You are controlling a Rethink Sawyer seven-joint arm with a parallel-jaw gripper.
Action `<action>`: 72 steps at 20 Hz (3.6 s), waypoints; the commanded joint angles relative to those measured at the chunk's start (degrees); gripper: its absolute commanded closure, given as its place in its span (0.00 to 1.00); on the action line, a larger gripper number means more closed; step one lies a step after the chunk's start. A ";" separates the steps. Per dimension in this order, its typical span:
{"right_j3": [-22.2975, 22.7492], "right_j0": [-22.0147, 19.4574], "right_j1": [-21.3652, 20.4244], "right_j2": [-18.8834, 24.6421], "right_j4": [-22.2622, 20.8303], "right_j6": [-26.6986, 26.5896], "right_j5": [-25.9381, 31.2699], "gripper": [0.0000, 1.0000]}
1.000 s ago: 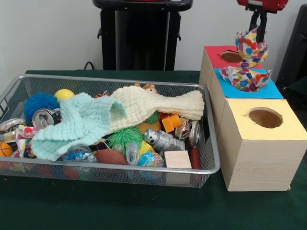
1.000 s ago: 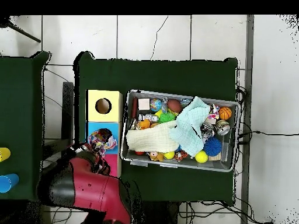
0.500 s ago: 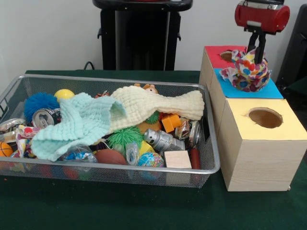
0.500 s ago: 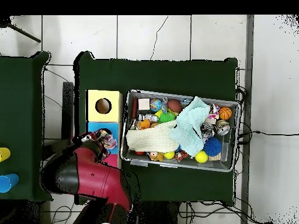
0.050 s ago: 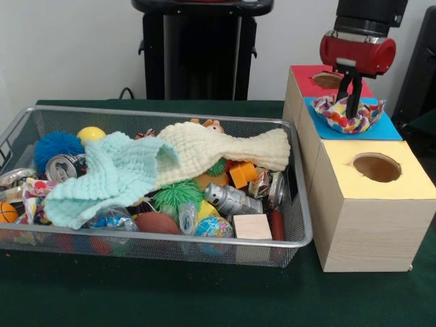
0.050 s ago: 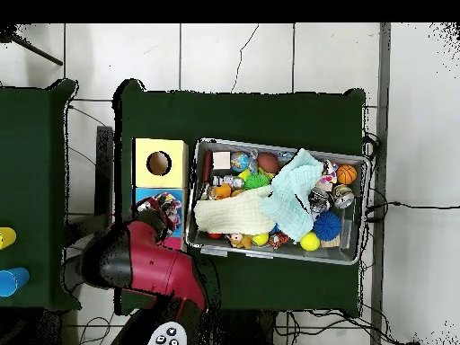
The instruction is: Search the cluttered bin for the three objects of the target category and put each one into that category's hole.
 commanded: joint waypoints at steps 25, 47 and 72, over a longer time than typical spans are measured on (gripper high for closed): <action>3.92 -1.92 9.78 10.77 8.48 9.93 6.72 1.00; 4.13 -2.51 12.32 10.76 6.17 9.23 -6.30 1.00; -1.55 6.03 10.35 -3.59 6.98 9.10 10.35 1.00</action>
